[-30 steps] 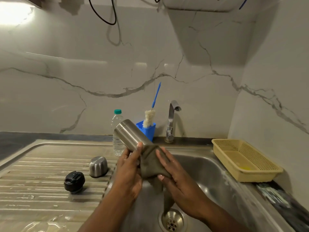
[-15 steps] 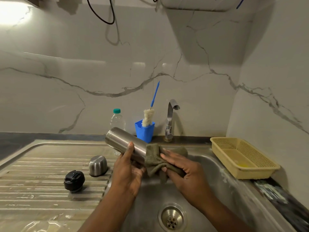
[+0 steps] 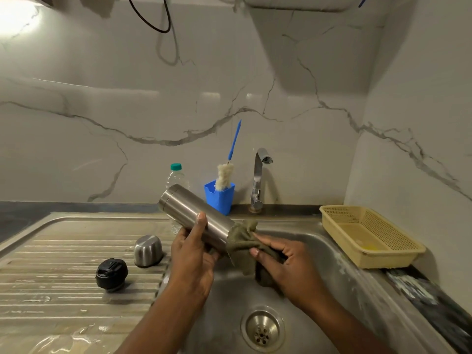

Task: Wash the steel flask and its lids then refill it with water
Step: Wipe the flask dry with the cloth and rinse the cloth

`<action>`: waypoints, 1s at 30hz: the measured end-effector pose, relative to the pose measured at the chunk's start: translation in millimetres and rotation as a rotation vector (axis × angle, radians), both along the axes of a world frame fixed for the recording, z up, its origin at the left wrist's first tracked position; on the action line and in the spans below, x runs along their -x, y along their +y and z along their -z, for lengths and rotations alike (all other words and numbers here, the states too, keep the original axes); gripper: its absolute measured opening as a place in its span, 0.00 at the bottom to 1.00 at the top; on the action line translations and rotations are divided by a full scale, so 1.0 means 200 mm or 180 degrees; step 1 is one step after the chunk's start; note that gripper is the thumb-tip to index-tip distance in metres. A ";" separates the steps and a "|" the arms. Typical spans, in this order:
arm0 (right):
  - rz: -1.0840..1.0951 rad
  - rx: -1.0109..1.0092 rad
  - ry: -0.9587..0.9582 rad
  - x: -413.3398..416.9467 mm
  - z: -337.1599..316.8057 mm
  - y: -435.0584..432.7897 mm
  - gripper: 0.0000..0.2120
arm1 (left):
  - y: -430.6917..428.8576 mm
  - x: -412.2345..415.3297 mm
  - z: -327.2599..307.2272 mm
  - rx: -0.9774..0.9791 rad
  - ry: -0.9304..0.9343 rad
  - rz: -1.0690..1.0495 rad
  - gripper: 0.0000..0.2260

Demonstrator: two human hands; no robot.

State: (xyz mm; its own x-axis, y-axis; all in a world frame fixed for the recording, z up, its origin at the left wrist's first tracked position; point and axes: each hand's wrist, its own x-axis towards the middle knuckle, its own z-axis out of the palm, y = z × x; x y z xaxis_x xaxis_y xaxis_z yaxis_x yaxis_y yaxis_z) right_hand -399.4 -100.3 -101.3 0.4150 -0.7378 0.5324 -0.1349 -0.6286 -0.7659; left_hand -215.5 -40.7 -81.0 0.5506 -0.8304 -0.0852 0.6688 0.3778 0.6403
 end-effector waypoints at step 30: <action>-0.0546 -0.0295 0.0690 0.02 -0.04 0.03 0.12 | 0.01 0.03 0.03 -0.0137 -0.0512 0.0441 0.21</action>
State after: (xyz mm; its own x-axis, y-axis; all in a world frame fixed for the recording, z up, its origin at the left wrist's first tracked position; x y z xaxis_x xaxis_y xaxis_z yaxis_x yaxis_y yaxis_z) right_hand -402.8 -93.9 -93.3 0.6347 -0.6883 0.3513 -0.1994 -0.5851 -0.7861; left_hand -221.0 -38.7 -87.4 0.4409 -0.8966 -0.0424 0.6002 0.2594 0.7566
